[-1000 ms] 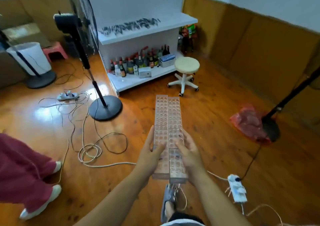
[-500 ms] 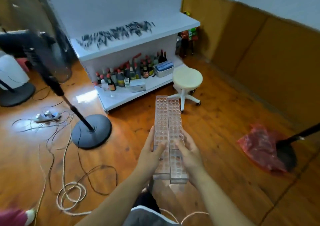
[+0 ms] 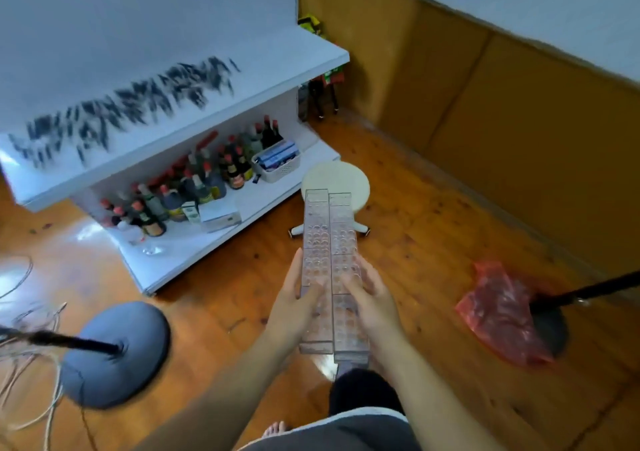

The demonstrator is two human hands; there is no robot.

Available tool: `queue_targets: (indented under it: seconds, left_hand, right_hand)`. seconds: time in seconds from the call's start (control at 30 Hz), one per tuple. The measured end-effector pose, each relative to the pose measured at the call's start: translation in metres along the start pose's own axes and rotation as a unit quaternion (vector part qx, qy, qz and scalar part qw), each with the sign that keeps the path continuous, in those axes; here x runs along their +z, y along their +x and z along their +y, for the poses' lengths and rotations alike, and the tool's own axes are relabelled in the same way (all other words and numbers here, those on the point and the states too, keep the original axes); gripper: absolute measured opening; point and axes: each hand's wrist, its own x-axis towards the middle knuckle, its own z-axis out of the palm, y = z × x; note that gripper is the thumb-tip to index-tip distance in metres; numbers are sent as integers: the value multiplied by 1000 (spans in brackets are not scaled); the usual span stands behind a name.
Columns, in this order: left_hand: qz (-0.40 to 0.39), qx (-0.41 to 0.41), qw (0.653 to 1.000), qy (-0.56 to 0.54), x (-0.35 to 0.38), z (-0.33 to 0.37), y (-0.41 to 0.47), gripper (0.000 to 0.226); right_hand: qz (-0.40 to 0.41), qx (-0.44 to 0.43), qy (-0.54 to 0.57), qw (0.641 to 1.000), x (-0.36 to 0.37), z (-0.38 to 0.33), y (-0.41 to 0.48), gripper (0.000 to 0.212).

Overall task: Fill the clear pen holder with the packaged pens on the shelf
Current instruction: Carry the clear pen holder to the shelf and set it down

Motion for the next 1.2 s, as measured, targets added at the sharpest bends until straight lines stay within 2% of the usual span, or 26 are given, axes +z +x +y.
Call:
queue_targets:
  seconds: [0.13, 0.27, 0.4, 0.63, 0.8, 0.97, 1.2]
  left_hand:
    - [2, 1, 1000, 17, 23, 20, 95, 45]
    - [43, -21, 998, 38, 42, 43, 184, 48]
    - [68, -9, 997, 45, 51, 68, 260, 49]
    - [119, -31, 992, 12, 45, 91, 394, 47]
    - [122, -47, 991, -22, 30, 116, 493, 52]
    - [146, -11, 989, -29, 19, 151, 560, 53]
    - [256, 10, 965, -59, 24, 175, 651, 54]
  right_hand:
    - [-14, -3, -2, 1000, -17, -33, 95, 42]
    - [-49, 22, 1, 999, -35, -67, 188, 44]
    - [-70, 50, 12, 996, -32, -104, 269, 41]
    - [-74, 64, -57, 994, -14, -157, 405, 40]
    - [-72, 54, -113, 990, 9, -205, 496, 37]
    - [-122, 56, -105, 985, 30, -247, 565, 38]
    - [-209, 54, -142, 966, 45, -278, 679, 39]
